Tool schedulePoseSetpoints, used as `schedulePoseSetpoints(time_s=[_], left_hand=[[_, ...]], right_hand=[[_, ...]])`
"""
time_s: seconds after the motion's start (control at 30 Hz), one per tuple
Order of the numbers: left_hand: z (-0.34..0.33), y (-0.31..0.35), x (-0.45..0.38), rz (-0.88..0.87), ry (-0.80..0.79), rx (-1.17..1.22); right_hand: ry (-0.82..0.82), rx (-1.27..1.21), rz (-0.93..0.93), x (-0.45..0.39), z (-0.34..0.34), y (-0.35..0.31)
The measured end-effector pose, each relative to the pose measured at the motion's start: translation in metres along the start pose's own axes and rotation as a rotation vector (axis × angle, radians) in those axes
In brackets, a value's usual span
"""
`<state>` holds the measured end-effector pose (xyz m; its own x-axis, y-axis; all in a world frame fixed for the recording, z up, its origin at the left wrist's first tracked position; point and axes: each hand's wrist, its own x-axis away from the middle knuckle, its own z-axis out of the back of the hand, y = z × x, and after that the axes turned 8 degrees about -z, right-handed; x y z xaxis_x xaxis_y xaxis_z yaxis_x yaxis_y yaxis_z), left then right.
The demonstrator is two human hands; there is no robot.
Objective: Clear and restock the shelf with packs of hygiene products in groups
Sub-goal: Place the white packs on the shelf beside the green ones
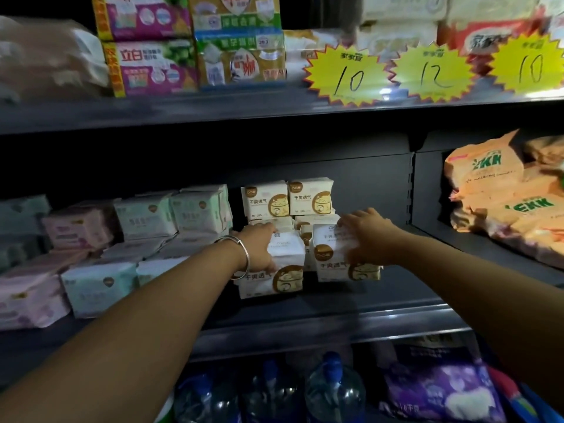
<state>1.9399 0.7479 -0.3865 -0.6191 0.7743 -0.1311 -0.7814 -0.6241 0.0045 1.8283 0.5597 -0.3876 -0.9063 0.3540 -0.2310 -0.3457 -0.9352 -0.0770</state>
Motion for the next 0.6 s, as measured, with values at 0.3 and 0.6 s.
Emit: schedulePoseSetpoints(time_s=[0.3,0.6], left_hand=[[-0.030,-0.015,-0.011,-0.058,-0.101,0.011],[-0.033,-0.022,-0.014,-0.088,-0.075,0.046]], right_hand=[[-0.075,-0.029,0.014,-0.008,-0.034,-0.003],[-0.020,-0.064,0.016,-0.019,-0.046,0.003]])
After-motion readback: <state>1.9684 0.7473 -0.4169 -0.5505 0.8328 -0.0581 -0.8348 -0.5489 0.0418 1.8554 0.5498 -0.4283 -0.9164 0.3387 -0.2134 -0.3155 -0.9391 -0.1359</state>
